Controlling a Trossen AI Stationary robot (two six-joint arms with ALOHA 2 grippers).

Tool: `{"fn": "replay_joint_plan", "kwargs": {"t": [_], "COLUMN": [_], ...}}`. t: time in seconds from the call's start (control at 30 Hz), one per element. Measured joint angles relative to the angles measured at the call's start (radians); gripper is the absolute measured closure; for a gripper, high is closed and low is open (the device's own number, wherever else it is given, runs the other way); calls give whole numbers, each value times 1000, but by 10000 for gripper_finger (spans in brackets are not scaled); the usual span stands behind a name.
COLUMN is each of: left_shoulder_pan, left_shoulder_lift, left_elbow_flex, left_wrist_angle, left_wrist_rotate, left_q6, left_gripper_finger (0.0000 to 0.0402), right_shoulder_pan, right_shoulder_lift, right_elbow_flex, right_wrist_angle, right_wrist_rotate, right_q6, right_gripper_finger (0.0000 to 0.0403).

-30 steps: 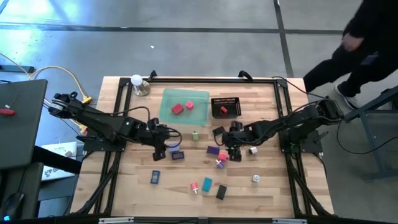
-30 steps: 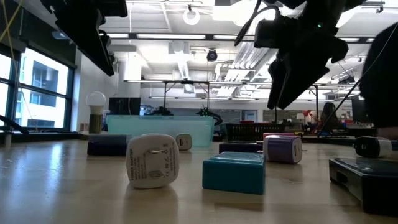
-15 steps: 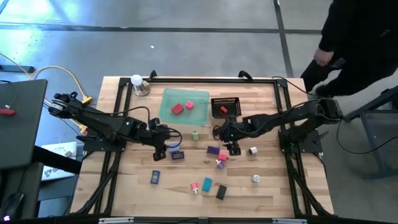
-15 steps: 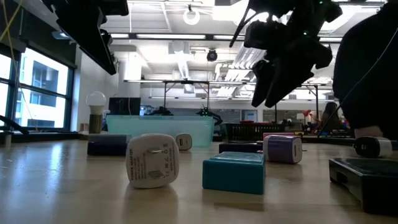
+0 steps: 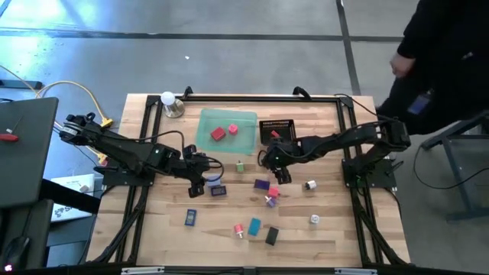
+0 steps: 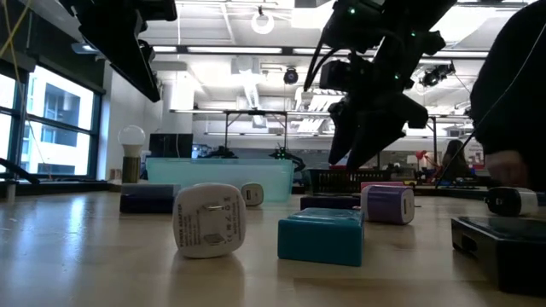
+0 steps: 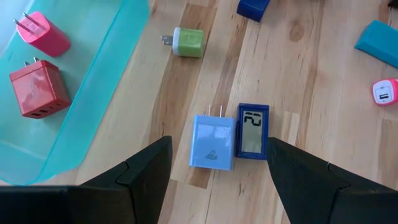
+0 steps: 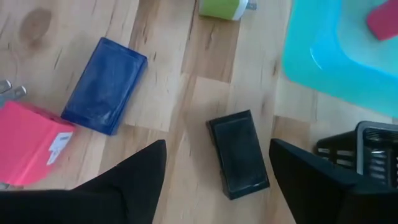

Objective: Pick & Place Office items
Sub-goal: Put the top black digital timer into the black bin

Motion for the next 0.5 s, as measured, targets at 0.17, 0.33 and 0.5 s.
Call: {"fn": "replay_joint_plan", "kwargs": {"t": [0.17, 0.33, 0.5], "left_shoulder_pan": [0, 0, 0], "left_shoulder_lift": [0, 0, 0], "left_elbow_flex": [0, 0, 0], "left_wrist_angle": [3, 6, 10], "left_wrist_rotate": [0, -1, -3], "left_q6": [1, 1, 1], "left_gripper_finger": [151, 151, 151], "right_shoulder_pan": [-16, -23, -24], "right_shoulder_lift": [0, 24, 74], "right_elbow_flex": [0, 0, -1], "right_wrist_angle": [-5, 7, 36], "right_wrist_rotate": [-14, -34, -15], "right_q6": [12, 13, 8], "right_gripper_finger": [146, 148, 148]}}
